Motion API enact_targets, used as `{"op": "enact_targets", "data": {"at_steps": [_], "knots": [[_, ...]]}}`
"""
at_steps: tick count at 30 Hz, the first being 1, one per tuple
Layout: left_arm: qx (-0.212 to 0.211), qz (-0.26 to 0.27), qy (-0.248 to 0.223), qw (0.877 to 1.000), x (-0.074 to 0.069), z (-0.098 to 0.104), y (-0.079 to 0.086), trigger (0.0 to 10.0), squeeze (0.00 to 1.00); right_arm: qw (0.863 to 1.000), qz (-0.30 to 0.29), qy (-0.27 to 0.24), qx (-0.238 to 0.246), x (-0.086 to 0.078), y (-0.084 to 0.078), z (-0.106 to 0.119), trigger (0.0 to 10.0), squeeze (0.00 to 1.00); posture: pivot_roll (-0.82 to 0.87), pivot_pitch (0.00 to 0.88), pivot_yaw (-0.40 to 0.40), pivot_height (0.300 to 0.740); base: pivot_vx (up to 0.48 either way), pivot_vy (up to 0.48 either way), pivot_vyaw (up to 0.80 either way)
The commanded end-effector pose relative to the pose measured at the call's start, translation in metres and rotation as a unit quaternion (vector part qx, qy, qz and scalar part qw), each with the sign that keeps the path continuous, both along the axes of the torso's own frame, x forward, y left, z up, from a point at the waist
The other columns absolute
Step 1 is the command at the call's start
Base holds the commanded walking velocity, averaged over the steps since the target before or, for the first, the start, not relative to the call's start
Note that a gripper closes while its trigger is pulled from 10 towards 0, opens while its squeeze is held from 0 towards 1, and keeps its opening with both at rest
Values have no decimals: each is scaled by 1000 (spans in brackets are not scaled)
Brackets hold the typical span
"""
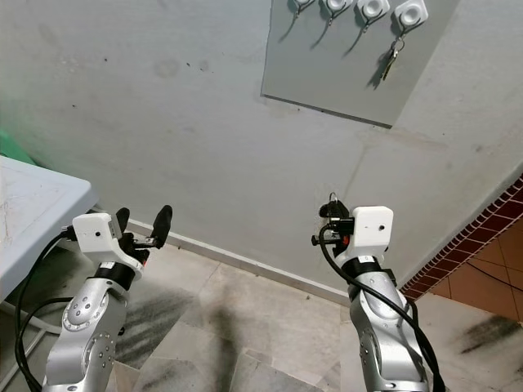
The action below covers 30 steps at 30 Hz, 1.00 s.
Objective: Hang keys on a hook
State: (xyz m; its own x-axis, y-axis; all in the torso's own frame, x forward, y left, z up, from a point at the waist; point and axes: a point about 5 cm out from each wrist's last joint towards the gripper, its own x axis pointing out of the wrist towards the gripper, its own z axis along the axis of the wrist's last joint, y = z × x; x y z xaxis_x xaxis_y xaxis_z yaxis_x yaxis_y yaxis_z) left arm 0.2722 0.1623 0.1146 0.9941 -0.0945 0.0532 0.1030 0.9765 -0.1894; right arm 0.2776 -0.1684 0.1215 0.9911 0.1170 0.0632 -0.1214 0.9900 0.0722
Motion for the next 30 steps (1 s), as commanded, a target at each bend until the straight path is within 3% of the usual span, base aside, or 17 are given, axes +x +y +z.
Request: {"op": "enact_targets", "data": {"at_steps": [1, 6, 30], "knots": [[3, -4, -6, 1000, 0, 2, -1, 10000, 0, 1000, -9, -1, -4, -1, -4, 0, 10000, 0, 6, 99, -46, 740, 0, 0, -744], [-1, -11, -5, 1000, 2, 3, -2, 10000, 0, 1000, -13, -8, 2, -1, -3, 1, 10000, 0, 1, 94, -34, 740, 0, 0, -740], [-4, -74, -10, 997, 27, 9, -22, 10000, 0, 997, -67, -32, 2, -18, -16, 2, 10000, 0, -115, 76, 64, 740, 0, 0, 0]]}}
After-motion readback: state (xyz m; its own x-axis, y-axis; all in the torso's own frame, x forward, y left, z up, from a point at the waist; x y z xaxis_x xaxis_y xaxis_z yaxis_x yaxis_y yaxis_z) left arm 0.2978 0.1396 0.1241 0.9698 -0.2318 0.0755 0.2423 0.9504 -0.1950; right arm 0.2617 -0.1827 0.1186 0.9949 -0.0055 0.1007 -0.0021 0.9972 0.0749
